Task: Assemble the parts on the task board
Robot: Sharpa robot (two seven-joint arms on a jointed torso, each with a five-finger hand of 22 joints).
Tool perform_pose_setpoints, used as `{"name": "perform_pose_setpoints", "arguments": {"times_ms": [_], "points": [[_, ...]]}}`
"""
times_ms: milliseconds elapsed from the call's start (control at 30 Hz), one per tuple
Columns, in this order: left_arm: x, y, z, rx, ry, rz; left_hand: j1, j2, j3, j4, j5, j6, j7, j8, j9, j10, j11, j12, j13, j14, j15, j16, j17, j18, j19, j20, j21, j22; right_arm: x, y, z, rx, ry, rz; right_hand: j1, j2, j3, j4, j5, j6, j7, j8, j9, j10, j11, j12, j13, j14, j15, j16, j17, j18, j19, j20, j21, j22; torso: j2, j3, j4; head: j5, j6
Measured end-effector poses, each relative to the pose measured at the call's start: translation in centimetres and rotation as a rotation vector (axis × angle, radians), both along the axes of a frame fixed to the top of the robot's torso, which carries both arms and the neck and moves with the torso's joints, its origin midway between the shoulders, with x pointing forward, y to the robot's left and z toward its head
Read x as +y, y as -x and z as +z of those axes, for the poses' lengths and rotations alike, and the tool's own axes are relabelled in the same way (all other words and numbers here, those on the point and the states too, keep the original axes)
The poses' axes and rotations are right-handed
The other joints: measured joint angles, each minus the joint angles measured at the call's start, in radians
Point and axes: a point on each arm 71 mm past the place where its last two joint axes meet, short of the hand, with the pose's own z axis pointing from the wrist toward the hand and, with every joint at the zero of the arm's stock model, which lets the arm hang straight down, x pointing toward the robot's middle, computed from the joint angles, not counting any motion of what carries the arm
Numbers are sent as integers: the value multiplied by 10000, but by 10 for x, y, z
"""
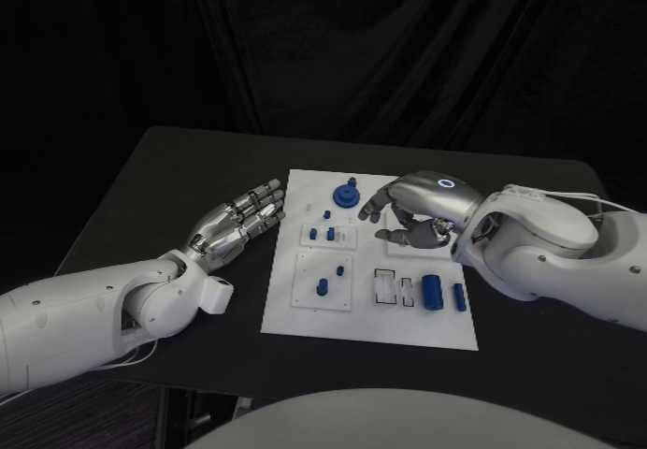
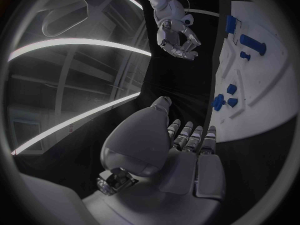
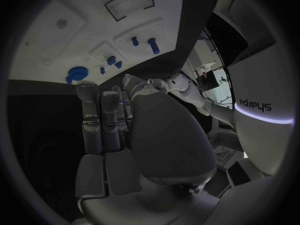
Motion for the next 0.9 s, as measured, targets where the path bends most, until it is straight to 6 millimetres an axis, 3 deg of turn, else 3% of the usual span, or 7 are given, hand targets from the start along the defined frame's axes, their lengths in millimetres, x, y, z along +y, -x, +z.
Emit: {"name": "perform_pose_setpoints", "arguments": {"times_ms": [167,267,400,467,633,800,900], "points": [[-1,1,0,1,2,22,-63,-63,28,28,0,170,133,0,20,40,7,81,16,-34,-184,-59,-5,1,-18,-176,0,-17,-36,2,0,774,-665,-1069,37,37,331,-64,186,583,110,112,31,324,-75,531,211,-302,-12,-416,-569,159,-256,-57,-551,0,-6,-4,1,-255,0],[-1,1,1,-11,-33,83,-146,-146,83,84,81,285,322,0,20,-57,-739,-177,-15,-136,-810,-363,-68,1,-78,-692,0,-112,-57,2,-4,1277,-1014,-1786,-171,155,370,-20,186,905,-36,171,55,746,-250,1374,654,-326,-116,-507,-641,160,-308,-110,-694,0,-7,-15,0,-409,0],[1,1,1,-51,-170,277,-204,-204,83,84,320,379,28,0,20,-160,-1462,-435,-43,-164,-1096,-536,-101,92,-105,-975,0,-140,-85,8,-20,2170,-1347,-2839,-764,91,396,63,535,1393,-350,547,362,763,-583,5123,3553,707,-411,870,1274,134,483,-367,917,0,-6,-33,-17,-600,0],[1,1,1,-70,-218,336,-204,-204,111,111,416,401,-159,0,19,-179,-1694,-467,-52,-198,-1131,-582,-112,91,-111,-1044,0,-140,-93,11,-27,2520,-1423,-3252,-1109,141,362,28,669,1465,-446,934,651,2851,-782,8022,7620,1627,-538,2215,3303,-276,1258,-464,2936,-1,-1,-39,-17,-662,0],[2,1,1,-101,-310,457,-244,-244,54,168,416,393,-186,0,19,-177,-1714,-467,-52,-198,-1130,-623,-126,90,-127,-1059,0,-182,-104,16,-39,3143,-1355,-4114,-2555,235,-116,258,454,1265,-755,1855,1432,5895,-995,10474,10761,2318,-720,3931,5412,-808,2020,-652,6090,0,9,-47,-16,-776,0],[2,1,1,-119,-357,513,-244,-244,95,209,465,466,4,0,18,-118,-1404,-340,-45,-198,-1130,-623,-126,90,-126,-978,0,-183,-109,22,-50,3600,-743,-4975,-4319,262,-565,322,-391,1286,-886,2471,1982,6054,-1064,10713,10843,2318,-720,4504,5467,-963,2055,-687,7268,-1,9,-54,-8,-958,0],[3,1,1,-126,-378,541,-244,-244,95,209,465,482,20,0,18,-110,-1396,-340,-42,-158,-1091,-623,-127,89,-125,-946,0,-183,-110,23,-54,3708,-269,-5342,-5458,153,-625,335,-962,1423,-1031,2896,2416,6066,-1225,10713,10842,2318,-937,4619,5467,-1026,2060,-865,7682,-1,10,-54,-7,-996,0]]}}
